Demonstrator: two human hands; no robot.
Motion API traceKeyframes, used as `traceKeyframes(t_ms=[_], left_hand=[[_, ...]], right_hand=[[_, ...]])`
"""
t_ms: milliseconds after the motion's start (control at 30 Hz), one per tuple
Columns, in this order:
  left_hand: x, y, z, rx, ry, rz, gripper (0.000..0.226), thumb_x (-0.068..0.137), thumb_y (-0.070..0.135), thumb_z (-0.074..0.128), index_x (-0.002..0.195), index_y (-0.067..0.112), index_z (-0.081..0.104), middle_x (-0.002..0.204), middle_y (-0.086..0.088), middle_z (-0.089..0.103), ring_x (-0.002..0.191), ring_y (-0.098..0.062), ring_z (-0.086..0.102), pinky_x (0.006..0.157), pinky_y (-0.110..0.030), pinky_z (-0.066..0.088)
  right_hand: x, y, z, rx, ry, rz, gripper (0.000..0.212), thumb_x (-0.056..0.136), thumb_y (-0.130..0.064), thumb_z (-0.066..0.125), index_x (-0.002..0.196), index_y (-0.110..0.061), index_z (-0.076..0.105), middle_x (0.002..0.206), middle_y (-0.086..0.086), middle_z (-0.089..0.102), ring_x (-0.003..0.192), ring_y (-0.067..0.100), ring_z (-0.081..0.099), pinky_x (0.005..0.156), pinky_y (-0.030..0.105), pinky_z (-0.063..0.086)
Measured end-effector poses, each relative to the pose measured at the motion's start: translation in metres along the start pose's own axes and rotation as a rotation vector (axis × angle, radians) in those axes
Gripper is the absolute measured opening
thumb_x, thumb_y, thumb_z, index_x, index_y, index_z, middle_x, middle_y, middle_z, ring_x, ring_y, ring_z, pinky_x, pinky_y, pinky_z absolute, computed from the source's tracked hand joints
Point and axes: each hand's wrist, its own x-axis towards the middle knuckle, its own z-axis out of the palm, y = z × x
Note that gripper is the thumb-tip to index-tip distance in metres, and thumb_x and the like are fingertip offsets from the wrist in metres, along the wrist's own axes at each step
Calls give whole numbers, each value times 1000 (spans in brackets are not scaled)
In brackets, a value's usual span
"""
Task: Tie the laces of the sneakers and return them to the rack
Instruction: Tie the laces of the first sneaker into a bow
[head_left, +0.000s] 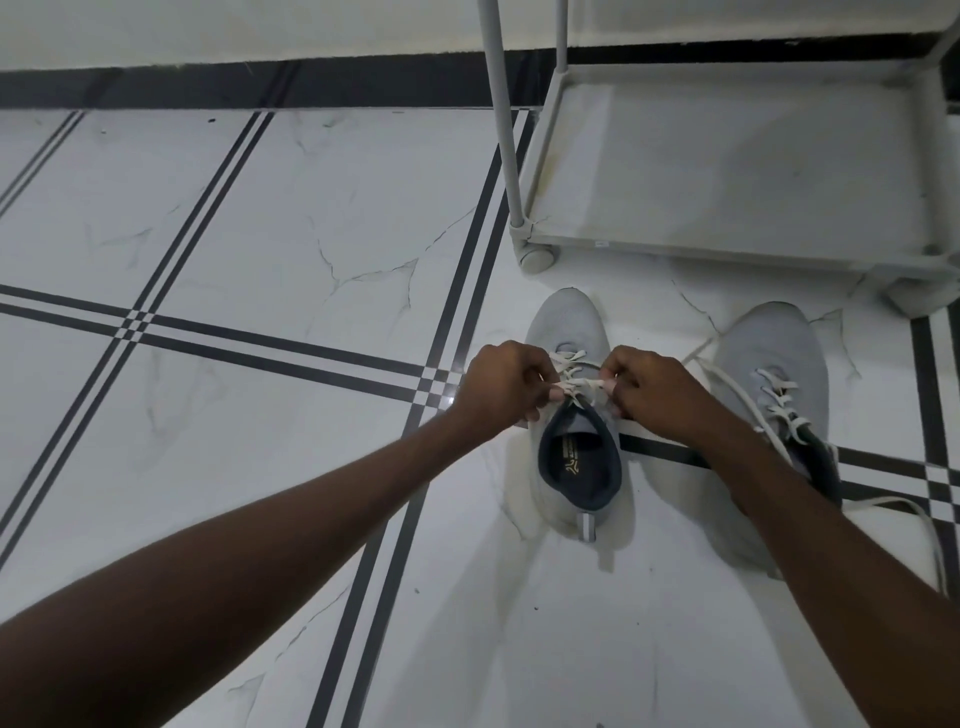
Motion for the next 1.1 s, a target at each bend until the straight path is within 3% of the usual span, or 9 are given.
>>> traceKeyframes(t_ms=[100,333,433,633,733,867,967,1033,1100], left_hand=[[2,1,-6,95,15,47,6,85,11,73,81,7,73,63,-7,73,52,-18,70,53,-27,59],[-12,-28,-11,558,-29,283,22,84,13,51,81,22,71,73,6,74,66,-20,66,58,-31,53],[-17,-39,-14,601,-48,283,26,79,-1,49,73,22,62,69,4,70,61,-20,61,50,-27,44],[-19,-54,-24,575,-105,272,32,75,-5,51,62,24,56,62,12,55,57,-15,53,50,-20,29],[-15,-60,-21,468,-130,251,31,82,0,55,63,23,62,64,12,59,59,-13,57,54,-22,39],[-11,-67,-43,174,-251,22,26,92,7,58,73,18,72,63,3,66,55,-8,57,58,-24,47],[-19,-64,-68,-226,-302,-160,25,94,9,60,75,16,73,78,-13,70,65,-16,60,60,-29,50],[-21,-55,-80,-358,-367,-185,18,95,14,60,83,12,73,85,-13,71,69,-16,62,64,-26,53],[-19,-42,-83,-434,-405,-158,19,93,24,62,90,7,72,85,-8,69,73,-15,62,70,-25,53]], right_hand=[[-3,0,2,35,24,-28,6,88,-18,62,82,-18,64,67,8,67,58,18,56,60,30,43],[-5,23,-21,-324,-81,26,18,86,-22,62,72,-31,70,74,-5,70,68,13,57,59,25,38],[-2,24,-26,-374,-105,27,14,87,-23,62,80,-27,74,77,-5,69,71,16,58,57,24,36],[-9,28,-16,-276,-73,81,23,84,-18,62,65,-30,68,62,-13,61,64,6,53,57,23,36],[-10,29,-11,-283,-82,107,29,84,-17,61,58,-31,64,60,-11,59,62,8,53,56,27,36],[-11,28,-21,-269,-114,83,29,84,-14,60,59,-27,65,58,-7,58,61,14,54,57,27,38],[-15,28,-35,36,-222,126,23,93,-10,57,75,-10,71,65,4,69,57,15,64,58,24,53],[-14,22,-42,315,-303,167,19,96,-6,55,87,0,70,82,18,75,73,23,72,67,25,60],[-13,11,-48,509,-364,178,18,96,-3,53,97,7,67,89,25,73,77,25,73,65,22,60]])
